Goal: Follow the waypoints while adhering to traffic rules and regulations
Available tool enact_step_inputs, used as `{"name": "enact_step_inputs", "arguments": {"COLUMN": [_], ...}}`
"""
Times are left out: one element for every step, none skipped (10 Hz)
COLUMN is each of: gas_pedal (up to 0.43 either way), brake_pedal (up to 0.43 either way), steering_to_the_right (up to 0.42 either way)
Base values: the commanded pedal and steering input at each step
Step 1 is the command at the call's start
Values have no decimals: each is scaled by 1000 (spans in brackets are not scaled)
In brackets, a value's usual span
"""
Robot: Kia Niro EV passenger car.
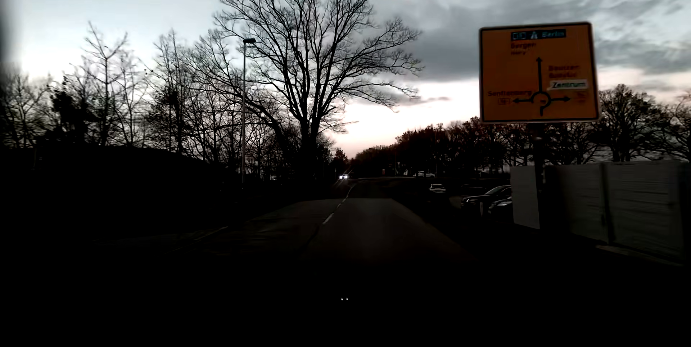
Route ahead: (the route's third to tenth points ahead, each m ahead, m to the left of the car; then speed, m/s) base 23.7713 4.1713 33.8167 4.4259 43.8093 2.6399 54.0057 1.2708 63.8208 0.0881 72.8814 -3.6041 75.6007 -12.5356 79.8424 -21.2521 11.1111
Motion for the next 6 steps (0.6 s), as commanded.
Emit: {"name": "enact_step_inputs", "arguments": {"gas_pedal": [59,59,47,39,20,0], "brake_pedal": [0,0,0,0,0,0], "steering_to_the_right": [2,2,2,2,2,0]}}
